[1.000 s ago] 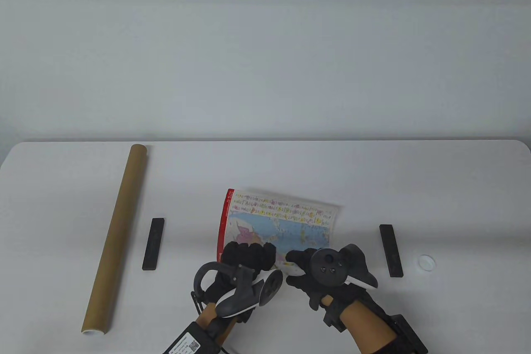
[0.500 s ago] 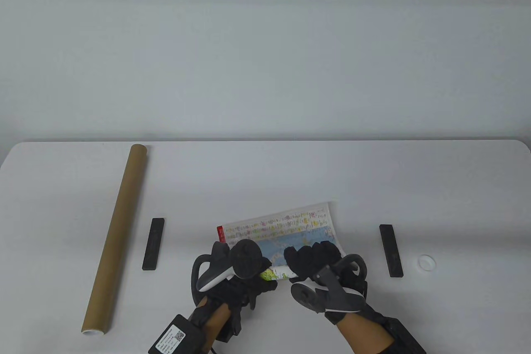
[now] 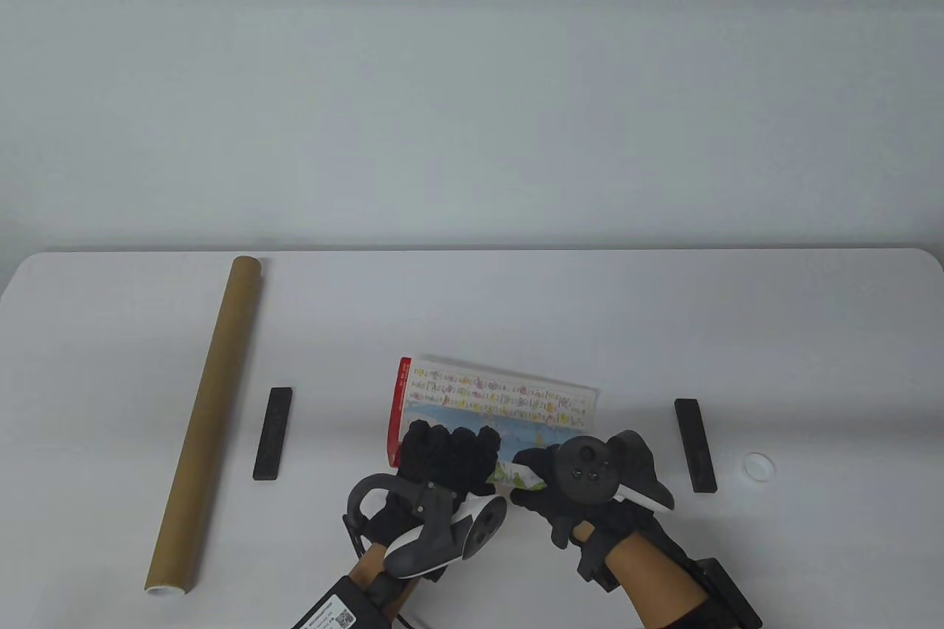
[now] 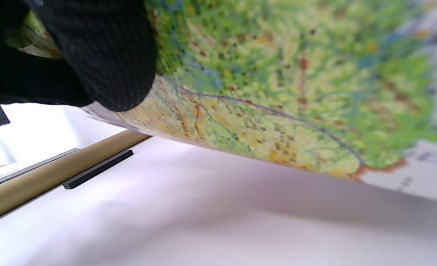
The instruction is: Roll up map and store in mailing tube
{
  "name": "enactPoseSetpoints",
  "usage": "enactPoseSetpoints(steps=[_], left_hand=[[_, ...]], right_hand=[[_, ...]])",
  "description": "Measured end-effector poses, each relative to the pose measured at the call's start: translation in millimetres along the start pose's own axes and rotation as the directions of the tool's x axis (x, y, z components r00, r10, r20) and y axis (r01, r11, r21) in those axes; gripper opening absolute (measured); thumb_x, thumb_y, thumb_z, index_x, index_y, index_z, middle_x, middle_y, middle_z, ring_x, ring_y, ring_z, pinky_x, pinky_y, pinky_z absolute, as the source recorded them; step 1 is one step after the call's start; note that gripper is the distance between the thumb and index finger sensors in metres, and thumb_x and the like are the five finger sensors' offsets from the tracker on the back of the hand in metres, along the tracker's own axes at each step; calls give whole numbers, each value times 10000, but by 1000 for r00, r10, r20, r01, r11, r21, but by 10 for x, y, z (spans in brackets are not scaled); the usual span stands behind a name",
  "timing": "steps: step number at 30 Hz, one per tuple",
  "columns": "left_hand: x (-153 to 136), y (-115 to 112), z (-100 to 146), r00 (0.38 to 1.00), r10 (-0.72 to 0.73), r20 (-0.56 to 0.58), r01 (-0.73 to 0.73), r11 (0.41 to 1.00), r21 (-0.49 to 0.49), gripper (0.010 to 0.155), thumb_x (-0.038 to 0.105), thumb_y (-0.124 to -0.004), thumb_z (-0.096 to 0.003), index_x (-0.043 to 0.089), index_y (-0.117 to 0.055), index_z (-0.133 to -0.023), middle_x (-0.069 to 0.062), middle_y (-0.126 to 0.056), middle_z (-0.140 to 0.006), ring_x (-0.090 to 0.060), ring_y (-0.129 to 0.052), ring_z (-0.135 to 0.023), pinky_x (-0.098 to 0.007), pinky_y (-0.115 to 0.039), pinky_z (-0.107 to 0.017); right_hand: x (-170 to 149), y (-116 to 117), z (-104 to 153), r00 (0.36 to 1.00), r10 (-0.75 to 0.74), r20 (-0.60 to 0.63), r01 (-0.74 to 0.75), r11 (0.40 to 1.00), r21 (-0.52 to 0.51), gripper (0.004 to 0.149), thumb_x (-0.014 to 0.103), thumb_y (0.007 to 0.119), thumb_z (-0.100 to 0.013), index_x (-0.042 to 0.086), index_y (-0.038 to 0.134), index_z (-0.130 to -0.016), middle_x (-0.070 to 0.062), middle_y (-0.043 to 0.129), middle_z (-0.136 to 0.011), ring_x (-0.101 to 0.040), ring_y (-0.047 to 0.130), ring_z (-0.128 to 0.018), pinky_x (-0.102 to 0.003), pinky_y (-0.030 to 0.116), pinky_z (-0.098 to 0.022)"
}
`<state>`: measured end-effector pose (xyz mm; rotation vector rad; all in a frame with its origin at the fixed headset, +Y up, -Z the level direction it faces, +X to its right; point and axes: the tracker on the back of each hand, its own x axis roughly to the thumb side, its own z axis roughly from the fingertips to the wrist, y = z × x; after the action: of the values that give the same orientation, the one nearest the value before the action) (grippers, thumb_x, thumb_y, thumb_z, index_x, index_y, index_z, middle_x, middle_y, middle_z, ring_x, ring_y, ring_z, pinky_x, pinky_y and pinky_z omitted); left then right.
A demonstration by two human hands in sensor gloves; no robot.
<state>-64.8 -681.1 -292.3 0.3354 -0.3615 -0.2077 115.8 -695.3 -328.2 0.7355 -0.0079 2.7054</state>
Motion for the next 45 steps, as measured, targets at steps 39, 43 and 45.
enactPoseSetpoints(steps=[39,43,45], left_hand=[[-126,-47,-37,996,65,-59,-73,988,-136,621,686,-919,-285,432,-819,-843,142,-946,-572,-75,-1020,-465,-346,-804,-624],[-288,-139,-81,947,280,-159,-315,907,-279,556,676,-927,-301,436,-860,-799,125,-953,-560,-91,-1020,-458,-352,-804,-617],[-373,-200,-101,901,376,-217,-432,831,-351,533,671,-932,-307,436,-876,-782,118,-955,-559,-97,-1017,-464,-355,-800,-619]], right_hand=[[127,19,48,971,231,52,-227,970,-85,615,425,947,-460,65,820,-942,-96,896,-704,-338,951,-566,-599,729,-544],[305,-18,104,880,469,74,-448,872,-199,678,448,944,-443,94,767,-993,-93,864,-772,-357,923,-643,-627,683,-585],[355,-24,123,851,520,82,-490,839,-236,698,452,948,-435,96,756,-1004,-88,862,-775,-354,922,-647,-624,682,-593]])
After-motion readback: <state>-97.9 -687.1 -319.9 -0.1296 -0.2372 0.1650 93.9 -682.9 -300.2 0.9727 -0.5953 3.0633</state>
